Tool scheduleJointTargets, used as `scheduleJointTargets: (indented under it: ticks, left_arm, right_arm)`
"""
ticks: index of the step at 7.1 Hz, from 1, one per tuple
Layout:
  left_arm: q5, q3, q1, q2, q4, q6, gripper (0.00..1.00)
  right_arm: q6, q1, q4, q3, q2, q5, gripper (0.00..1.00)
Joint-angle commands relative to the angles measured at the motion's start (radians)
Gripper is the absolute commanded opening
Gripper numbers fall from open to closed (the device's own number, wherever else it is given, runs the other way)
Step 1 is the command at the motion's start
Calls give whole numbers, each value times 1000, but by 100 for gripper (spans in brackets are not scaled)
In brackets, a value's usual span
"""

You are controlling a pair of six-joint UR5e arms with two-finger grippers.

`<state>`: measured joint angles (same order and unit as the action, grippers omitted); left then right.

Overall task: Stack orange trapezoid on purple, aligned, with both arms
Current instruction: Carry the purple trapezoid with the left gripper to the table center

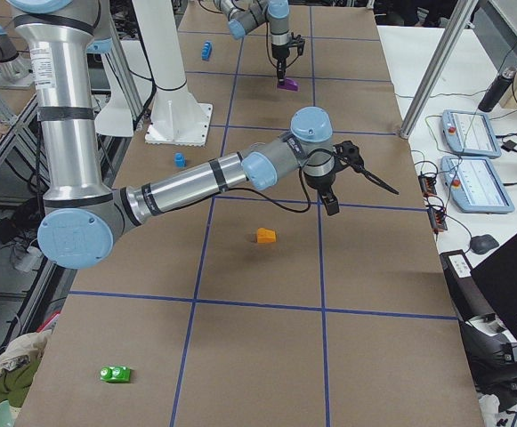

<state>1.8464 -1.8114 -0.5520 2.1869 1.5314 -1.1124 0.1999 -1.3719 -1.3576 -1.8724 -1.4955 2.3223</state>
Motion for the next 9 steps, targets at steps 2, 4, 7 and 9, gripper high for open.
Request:
scheduleJointTargets:
  ticks: [2,4,7,9]
  left_arm:
    - [-78,245,127,218,3,-125,0]
    - [-81,280,167,243,4,-144,0]
    - [-102,284,179,243,4,-144,0]
    - [-102,284,179,240,4,-142,0]
  right_arm:
    - [1,1,0,-1,-2,0,100]
    - [0,1,0,1,-2,0,100]
    - [1,2,0,-1,-5,2,100]
    - [1,2,0,-2,-8,2,100]
